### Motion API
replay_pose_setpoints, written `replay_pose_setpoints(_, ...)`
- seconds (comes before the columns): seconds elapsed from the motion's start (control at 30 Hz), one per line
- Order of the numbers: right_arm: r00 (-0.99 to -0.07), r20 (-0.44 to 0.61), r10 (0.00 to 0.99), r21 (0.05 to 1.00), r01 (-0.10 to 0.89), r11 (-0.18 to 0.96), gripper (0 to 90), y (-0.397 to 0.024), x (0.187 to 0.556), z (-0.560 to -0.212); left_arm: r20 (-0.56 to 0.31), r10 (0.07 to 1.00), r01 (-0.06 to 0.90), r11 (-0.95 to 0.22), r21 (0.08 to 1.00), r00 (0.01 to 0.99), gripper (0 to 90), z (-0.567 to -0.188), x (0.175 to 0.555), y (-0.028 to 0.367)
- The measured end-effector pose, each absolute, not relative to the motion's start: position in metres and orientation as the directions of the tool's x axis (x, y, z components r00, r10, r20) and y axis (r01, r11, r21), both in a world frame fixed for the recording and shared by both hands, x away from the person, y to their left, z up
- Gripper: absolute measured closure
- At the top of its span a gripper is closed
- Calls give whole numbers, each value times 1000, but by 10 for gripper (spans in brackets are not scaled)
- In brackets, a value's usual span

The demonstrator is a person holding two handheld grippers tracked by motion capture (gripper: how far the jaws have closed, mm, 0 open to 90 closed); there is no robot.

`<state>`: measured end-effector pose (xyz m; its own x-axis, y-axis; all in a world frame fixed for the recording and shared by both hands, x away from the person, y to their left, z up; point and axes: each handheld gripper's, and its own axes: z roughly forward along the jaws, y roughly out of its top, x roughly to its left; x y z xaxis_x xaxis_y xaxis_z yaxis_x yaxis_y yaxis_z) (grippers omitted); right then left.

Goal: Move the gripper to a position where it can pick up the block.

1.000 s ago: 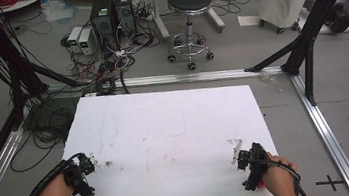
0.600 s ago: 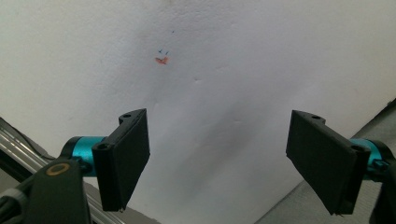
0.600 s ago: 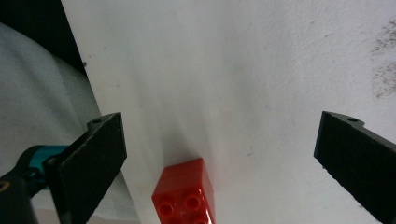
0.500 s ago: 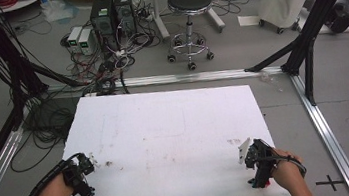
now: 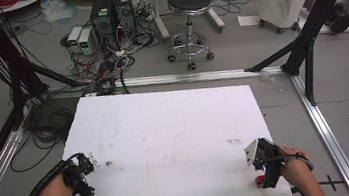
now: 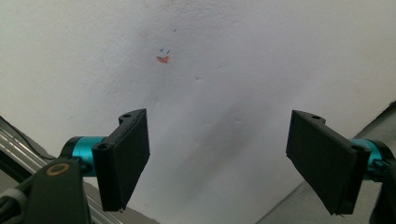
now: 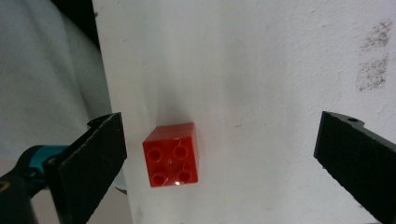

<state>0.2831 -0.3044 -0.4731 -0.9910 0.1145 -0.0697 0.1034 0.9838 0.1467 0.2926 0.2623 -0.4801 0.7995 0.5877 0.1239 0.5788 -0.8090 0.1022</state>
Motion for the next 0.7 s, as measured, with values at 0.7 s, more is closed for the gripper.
replay_pose_setpoints(0.7, -997, -61, 43, 89, 37, 995, 16, -323, 270, -499, 112, 582, 573, -813, 102, 806, 218, -483, 293, 259)
